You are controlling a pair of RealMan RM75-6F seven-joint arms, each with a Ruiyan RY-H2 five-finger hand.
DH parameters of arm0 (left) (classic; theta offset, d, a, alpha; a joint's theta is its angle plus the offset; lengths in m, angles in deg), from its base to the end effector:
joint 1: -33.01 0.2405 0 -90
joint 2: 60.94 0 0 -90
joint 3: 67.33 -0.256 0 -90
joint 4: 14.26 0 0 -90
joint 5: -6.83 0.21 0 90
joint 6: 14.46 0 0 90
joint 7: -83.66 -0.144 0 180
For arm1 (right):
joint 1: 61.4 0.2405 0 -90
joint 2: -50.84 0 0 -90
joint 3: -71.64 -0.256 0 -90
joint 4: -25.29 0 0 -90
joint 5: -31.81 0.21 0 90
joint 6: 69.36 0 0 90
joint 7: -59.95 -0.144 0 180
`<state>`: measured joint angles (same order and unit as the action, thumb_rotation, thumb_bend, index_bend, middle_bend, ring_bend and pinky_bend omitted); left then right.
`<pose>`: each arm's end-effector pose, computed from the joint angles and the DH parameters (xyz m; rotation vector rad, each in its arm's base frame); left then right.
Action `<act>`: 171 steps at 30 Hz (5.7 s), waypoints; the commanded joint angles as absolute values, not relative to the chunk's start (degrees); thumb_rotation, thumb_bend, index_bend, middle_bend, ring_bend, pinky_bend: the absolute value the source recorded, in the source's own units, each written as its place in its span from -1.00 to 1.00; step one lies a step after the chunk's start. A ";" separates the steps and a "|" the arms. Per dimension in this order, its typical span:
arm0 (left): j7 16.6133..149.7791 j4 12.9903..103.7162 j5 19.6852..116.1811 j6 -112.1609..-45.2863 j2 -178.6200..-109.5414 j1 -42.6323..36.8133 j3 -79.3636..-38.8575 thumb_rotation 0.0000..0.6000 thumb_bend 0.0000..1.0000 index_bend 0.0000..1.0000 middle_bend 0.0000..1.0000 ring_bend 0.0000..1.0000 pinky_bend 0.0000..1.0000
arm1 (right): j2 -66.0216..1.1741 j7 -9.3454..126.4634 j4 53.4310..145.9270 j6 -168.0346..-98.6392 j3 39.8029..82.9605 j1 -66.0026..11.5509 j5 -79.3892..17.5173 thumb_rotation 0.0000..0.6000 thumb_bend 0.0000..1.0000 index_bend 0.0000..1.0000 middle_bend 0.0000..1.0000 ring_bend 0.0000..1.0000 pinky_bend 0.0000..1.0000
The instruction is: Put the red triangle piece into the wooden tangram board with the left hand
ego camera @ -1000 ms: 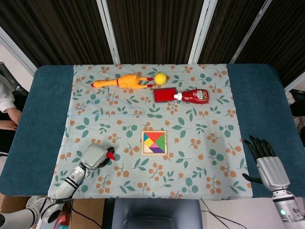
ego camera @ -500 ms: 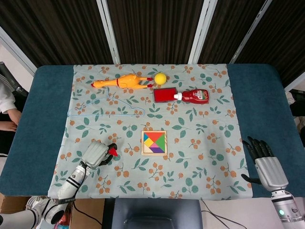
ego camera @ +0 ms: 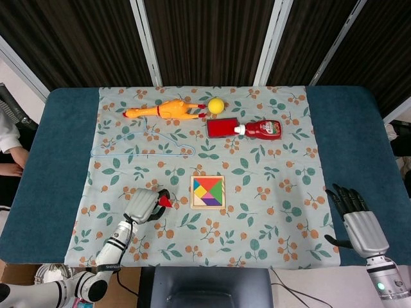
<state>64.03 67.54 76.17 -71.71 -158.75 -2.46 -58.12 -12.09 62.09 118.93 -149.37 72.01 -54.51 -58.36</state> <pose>-0.1545 0.3023 -0.0604 -1.8609 -1.0428 -0.9666 -0.3023 -0.1778 0.1404 1.5630 -0.9246 0.8471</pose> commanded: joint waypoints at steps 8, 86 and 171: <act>54.78 68.27 70.89 -74.79 -165.56 -4.39 -56.46 1.00 -0.17 0.34 1.00 1.00 1.00 | -9.58 56.09 118.92 -151.73 72.51 -55.28 -60.44 1.00 -0.60 -1.00 -1.00 -1.00 -1.00; 45.13 61.56 58.12 -74.70 -175.38 -14.38 -52.86 1.00 -0.17 -0.25 1.00 1.00 1.00 | -5.36 45.09 117.11 -156.61 72.33 -57.66 -62.30 1.00 -0.60 -1.00 -1.00 -1.00 -1.00; 49.92 65.99 63.65 -77.32 -172.20 -10.28 -56.20 1.00 -0.18 -0.31 1.00 1.00 1.00 | -5.01 44.20 117.01 -158.09 72.77 -58.32 -63.76 1.00 -0.60 -1.00 -1.00 -1.00 -1.00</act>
